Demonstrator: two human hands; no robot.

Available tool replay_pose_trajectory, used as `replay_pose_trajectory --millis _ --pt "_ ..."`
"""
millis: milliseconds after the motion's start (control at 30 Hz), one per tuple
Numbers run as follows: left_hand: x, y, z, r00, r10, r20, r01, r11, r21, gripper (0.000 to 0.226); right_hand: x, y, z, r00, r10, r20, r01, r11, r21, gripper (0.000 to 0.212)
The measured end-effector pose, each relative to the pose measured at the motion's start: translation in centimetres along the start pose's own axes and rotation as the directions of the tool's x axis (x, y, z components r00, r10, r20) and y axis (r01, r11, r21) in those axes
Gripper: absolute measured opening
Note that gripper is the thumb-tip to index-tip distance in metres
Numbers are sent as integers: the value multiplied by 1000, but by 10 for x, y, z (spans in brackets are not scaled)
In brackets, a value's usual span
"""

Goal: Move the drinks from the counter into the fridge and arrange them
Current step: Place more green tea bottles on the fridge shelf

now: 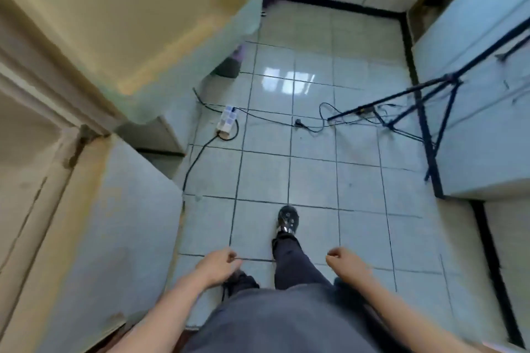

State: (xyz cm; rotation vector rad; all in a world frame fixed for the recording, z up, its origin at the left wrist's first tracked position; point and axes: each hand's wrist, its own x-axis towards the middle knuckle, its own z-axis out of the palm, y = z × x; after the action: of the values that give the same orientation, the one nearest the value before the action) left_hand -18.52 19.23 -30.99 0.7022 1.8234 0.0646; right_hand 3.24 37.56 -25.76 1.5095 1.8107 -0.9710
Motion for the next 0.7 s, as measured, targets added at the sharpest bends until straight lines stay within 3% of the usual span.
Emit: replay_pose_trajectory --millis 200,267,500,700 --pt "30 73 31 996 -44 83 30 987 157 33 -17 124 10 969 243 38 -244 930 275 20" --pt "43 102 37 996 -59 69 46 981 187 32 -17 157 12 966 247 80 -259 902 344 13" --pt "87 230 85 996 -66 64 28 881 473 27 8 296 -31 955 255 149 -296 817 495 26" --pt "117 397 159 991 44 129 -108 830 547 37 28 442 -105 903 429 -23 -324 715 620 20"
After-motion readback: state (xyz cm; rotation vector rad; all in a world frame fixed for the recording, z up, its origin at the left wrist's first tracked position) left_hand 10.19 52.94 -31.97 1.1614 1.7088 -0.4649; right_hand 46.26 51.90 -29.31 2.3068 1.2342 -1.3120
